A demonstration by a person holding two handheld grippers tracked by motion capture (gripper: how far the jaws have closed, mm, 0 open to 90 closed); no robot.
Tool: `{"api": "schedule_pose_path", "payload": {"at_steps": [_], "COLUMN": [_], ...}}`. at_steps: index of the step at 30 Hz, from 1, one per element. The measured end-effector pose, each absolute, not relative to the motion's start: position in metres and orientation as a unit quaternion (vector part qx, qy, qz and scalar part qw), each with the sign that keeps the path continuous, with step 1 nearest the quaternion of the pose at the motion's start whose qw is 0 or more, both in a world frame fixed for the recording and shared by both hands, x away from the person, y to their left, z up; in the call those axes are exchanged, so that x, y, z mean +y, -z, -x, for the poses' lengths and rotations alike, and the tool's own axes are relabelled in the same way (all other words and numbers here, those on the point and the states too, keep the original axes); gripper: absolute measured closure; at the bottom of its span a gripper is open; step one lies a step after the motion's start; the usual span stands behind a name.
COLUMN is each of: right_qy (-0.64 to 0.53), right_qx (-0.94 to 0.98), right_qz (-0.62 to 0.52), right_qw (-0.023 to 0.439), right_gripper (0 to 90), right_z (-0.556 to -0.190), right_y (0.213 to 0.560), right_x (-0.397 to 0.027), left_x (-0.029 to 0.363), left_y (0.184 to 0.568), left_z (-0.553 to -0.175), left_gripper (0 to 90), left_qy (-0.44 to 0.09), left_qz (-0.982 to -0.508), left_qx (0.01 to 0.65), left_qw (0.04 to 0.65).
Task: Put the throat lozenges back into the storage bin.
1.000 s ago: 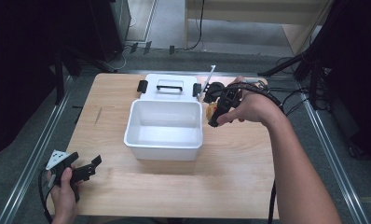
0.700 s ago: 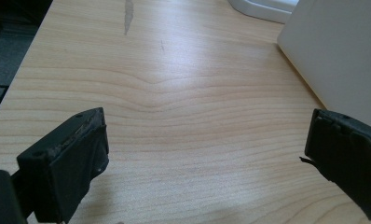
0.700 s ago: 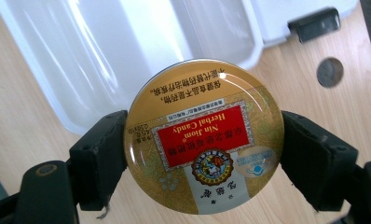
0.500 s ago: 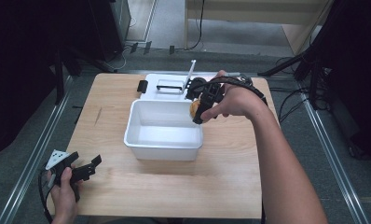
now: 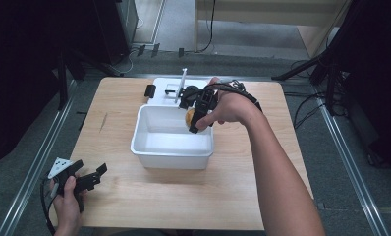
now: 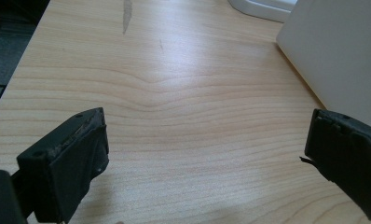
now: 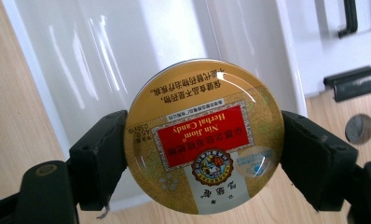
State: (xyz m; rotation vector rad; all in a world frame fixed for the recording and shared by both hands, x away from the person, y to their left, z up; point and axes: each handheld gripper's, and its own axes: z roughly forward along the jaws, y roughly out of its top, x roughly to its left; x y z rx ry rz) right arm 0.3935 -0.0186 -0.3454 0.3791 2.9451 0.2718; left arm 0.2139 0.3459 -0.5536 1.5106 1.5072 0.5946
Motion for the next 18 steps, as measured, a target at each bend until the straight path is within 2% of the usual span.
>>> {"api": "schedule_pose_path", "payload": {"at_steps": [18], "right_qy": [-0.078], "right_qx": [0.989], "right_qz": [-0.106], "right_qw": [0.068], "right_gripper": [20.6], "right_z": [-0.397], "right_y": [0.378], "right_x": [-0.008], "left_x": [0.346], "left_y": [0.554], "left_z": [-0.214], "left_gripper": [0.0], "left_qy": [-0.238], "left_qz": [-0.612], "left_qx": [0.607], "left_qw": [0.449]}}
